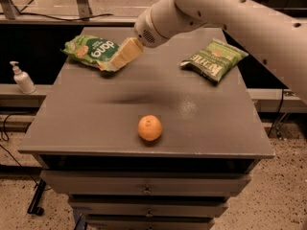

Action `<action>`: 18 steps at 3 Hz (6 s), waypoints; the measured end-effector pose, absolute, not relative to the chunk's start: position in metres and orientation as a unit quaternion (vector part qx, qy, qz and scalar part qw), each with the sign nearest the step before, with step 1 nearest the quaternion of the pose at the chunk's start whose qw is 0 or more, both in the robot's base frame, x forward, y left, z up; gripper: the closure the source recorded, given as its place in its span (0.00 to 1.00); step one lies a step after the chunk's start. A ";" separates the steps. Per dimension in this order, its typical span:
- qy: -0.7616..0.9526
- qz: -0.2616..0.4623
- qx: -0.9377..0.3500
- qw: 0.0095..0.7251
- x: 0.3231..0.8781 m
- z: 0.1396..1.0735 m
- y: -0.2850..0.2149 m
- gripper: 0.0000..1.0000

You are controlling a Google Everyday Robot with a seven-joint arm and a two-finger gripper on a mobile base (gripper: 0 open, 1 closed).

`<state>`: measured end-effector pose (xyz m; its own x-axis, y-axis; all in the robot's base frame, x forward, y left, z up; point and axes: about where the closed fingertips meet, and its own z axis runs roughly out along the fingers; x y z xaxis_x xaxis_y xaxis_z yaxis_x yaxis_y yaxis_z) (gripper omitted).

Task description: Move green rice chip bag near orange

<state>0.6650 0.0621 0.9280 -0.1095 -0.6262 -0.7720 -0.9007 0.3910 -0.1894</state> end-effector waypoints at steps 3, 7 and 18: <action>0.745 0.243 -0.474 0.402 0.748 0.881 0.174 0.00; 0.760 0.217 -0.471 0.393 0.743 0.869 0.159 0.88; 0.902 0.067 -0.312 0.290 0.469 0.874 -0.089 0.83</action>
Offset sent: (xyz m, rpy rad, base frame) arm 0.1060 0.1318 -0.0362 0.1904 0.1355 -0.0356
